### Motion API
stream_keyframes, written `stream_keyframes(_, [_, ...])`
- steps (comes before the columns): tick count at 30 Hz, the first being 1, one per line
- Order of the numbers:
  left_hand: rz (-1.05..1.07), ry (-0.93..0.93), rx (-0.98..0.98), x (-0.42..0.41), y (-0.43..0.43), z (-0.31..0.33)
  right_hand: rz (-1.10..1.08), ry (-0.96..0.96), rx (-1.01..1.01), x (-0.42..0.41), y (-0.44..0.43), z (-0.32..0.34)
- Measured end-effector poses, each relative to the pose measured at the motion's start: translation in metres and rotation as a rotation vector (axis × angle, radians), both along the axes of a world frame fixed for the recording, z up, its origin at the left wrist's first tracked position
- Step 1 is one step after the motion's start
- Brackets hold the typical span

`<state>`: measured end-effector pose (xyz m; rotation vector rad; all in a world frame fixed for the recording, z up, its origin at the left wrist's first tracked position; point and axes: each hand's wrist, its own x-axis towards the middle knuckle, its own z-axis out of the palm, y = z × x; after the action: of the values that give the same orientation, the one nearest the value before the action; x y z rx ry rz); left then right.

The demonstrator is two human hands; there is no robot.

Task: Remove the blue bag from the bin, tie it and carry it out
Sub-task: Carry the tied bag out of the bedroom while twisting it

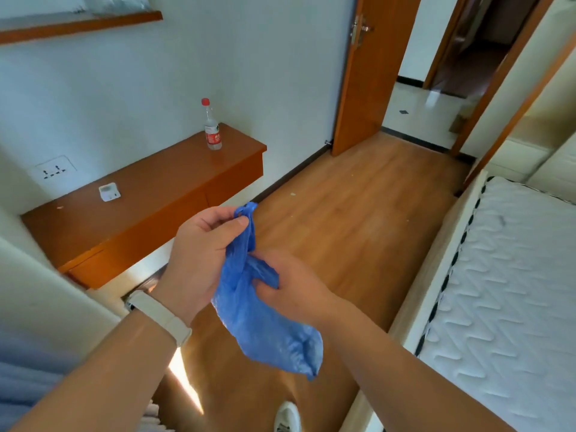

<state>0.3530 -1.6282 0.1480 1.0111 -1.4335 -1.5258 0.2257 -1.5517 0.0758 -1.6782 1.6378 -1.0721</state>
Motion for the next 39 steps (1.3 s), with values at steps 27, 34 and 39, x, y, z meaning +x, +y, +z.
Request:
stream_keyframes(27, [-0.666,0.091,-0.042,-0.252,-0.276,0.003,-0.612,0.171,-0.086,-0.195,-0.220,0.020])
stream_keyframes(34, [-0.852,0.191,-0.081,-0.331,-0.355,0.037,-0.843,0.190,-0.163,-0.239,-0.281,0.033])
stream_keyframes(39, [-0.897,0.170,-0.096,-0.378,-0.386,0.033,-0.893,0.165,-0.144,-0.274,-0.308,0.032])
